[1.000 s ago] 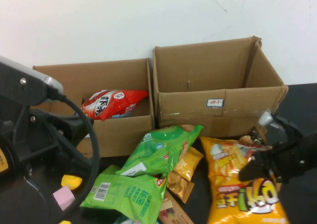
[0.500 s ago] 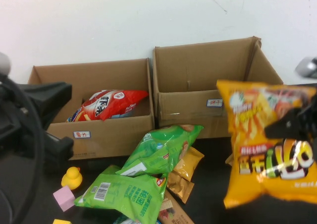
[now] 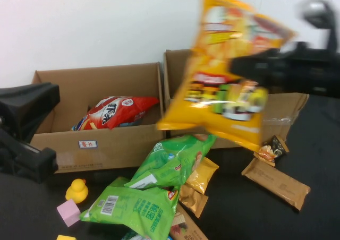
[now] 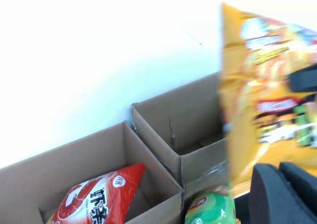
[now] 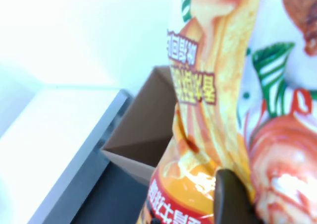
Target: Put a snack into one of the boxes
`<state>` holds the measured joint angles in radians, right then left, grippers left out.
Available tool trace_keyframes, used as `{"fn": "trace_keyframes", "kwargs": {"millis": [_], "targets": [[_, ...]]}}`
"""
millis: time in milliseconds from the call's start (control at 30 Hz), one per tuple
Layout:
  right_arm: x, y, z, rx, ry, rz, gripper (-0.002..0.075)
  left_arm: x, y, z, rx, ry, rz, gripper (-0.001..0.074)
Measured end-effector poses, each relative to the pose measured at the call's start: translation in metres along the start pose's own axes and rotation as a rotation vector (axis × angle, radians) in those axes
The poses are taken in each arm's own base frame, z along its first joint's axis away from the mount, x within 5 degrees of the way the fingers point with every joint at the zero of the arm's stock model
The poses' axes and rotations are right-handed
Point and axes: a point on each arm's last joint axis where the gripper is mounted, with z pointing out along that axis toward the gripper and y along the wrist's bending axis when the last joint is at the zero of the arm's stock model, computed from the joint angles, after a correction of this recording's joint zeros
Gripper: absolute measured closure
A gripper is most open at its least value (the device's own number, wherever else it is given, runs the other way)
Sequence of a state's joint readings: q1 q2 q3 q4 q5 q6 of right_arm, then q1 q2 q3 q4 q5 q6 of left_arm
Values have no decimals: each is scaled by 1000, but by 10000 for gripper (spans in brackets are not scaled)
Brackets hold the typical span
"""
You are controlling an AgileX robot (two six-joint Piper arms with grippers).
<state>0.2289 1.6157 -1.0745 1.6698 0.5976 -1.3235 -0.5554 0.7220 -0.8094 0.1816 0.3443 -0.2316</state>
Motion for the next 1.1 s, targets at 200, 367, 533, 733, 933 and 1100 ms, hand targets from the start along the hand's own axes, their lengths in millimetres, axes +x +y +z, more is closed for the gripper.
{"fn": "trace_keyframes", "kwargs": {"millis": [200,367,533,733,933,1100], "targets": [[-9,27,88,-66,16,-94,413,0,0,0,-1,0,2,736],[-22,43,145,-136,-26,-151,413,0,0,0,-1,0,2,736],[-17,47,195,-184,-49,-186,388,2,0,0,-5,20,2,736],[3,39,233,-229,-31,-161,86,8,2,0,-22,86,4,736],[-15,26,223,-243,-59,-156,39,8,3,-1,-31,92,19,736],[-45,25,195,-331,-88,-167,36,6,4,-6,-38,71,35,736]]}}
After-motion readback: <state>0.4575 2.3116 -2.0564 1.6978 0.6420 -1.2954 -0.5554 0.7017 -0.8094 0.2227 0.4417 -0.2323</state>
